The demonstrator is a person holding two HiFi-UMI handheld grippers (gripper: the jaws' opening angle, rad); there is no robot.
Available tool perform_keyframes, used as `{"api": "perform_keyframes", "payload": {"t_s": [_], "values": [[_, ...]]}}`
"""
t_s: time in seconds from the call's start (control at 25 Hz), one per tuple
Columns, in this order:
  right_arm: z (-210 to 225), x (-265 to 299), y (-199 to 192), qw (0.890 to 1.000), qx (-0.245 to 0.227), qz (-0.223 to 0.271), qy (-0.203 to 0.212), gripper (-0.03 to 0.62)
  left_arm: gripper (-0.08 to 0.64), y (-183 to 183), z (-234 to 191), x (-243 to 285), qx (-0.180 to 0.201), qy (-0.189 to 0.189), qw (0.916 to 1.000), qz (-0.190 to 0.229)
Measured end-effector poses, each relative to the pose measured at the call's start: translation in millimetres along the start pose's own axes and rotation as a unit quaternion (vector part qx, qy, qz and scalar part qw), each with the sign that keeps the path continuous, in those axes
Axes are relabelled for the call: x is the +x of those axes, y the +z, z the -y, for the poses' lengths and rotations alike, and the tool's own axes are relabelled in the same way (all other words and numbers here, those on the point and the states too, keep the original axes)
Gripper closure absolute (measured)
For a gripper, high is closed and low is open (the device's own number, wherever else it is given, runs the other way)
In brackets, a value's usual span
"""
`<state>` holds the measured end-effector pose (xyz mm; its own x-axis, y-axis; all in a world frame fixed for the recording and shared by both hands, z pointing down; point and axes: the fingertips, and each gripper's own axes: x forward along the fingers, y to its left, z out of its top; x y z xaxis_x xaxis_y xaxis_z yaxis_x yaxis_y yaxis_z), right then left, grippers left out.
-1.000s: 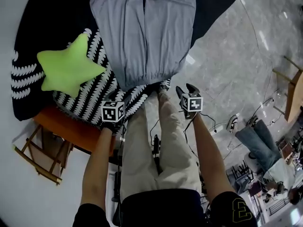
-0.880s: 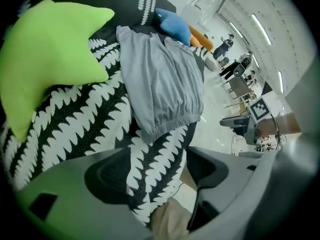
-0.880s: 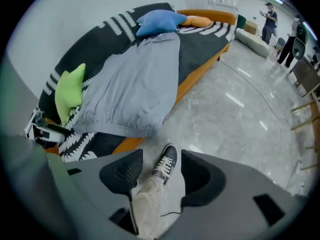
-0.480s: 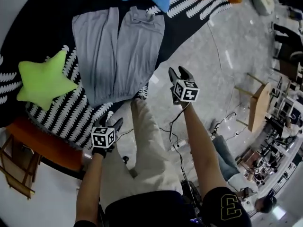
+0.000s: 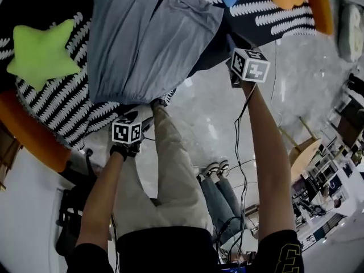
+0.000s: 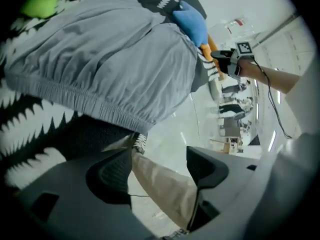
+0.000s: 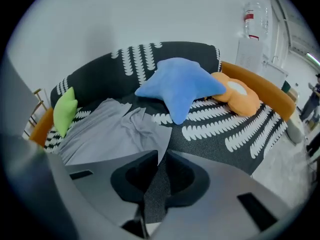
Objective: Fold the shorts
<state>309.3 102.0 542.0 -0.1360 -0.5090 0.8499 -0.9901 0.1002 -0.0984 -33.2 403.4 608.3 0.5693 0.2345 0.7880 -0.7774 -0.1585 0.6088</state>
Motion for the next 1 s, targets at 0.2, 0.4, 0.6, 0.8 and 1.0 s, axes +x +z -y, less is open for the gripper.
{"api": "perform_keyframes", "payload": {"t_s": [0.2, 0.4, 0.6, 0.8, 1.0], "values": [[3, 40, 28, 1.0, -0.013, -0.017, -0.005, 0.515, 0.212, -37, 13, 13, -0.073, -0.019, 0.9968, 0.028], [7, 81, 43, 0.999, -0.029, -0.042, -0.012, 0.5, 0.213, -36, 4, 38, -0.053, -0.009, 0.9984, 0.016], [14, 97, 36, 0.997, -0.049, -0.058, -0.025, 0.572, 0.283, -20, -10, 56, 0.008, 0.048, 0.9985, 0.027], [43, 80, 51, 0.998, -0.038, -0.048, -0.026, 0.572, 0.293, -14, 2, 89, 0.0, 0.034, 0.9991, 0.027], [50, 69, 34, 0.999, -0.011, -0.037, -0.03, 0.572, 0.267, -3, -9, 96, -0.052, 0.037, 0.9959, 0.064]]}}
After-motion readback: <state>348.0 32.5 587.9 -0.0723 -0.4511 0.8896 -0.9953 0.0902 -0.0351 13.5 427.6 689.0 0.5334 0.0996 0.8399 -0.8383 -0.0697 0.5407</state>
